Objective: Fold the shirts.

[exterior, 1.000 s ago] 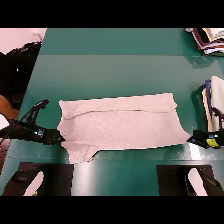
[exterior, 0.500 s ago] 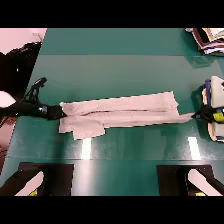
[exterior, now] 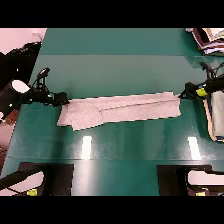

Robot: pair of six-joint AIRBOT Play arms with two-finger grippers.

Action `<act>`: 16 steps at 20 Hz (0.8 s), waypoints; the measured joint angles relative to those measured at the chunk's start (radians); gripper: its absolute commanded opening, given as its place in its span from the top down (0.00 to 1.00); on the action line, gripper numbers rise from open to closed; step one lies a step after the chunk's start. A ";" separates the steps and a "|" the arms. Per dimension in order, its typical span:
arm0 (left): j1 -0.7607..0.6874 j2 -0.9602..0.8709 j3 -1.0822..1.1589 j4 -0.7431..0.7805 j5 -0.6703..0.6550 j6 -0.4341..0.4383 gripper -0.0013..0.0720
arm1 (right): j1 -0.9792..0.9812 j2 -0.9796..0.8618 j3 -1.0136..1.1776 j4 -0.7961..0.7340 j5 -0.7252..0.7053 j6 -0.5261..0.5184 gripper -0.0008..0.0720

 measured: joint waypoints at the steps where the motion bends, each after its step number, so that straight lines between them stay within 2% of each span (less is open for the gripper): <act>1: 0.000 -0.005 0.005 -0.001 0.010 -0.006 0.14 | 0.004 -0.023 0.028 0.000 0.001 0.003 0.53; 5: 0.000 -0.013 0.055 0.001 -0.005 -0.015 0.14 | -0.011 -0.064 0.097 0.000 0.033 0.006 0.53; 6: 0.000 -0.014 0.076 0.001 -0.021 -0.016 0.20 | -0.024 -0.068 0.102 0.000 0.053 0.000 0.53; 8: 0.000 -0.015 0.116 0.000 -0.060 -0.017 0.80 | -0.061 -0.074 0.093 0.000 0.096 -0.025 0.51; 9: 0.000 -0.015 0.132 -0.002 -0.078 -0.017 0.94 | -0.080 -0.076 0.079 0.000 0.108 -0.038 0.36; 10: 0.000 -0.015 0.142 -0.007 -0.093 -0.017 0.95 | -0.099 -0.077 0.058 -0.001 0.117 -0.051 0.22; 13: 0.000 -0.016 0.160 -0.036 -0.116 -0.016 0.95 | -0.156 -0.091 -0.023 0.021 0.106 -0.092 0.21; 16: -0.014 -0.016 0.167 -0.083 -0.117 -0.014 0.95 | -0.184 -0.140 -0.074 0.115 0.104 -0.164 0.24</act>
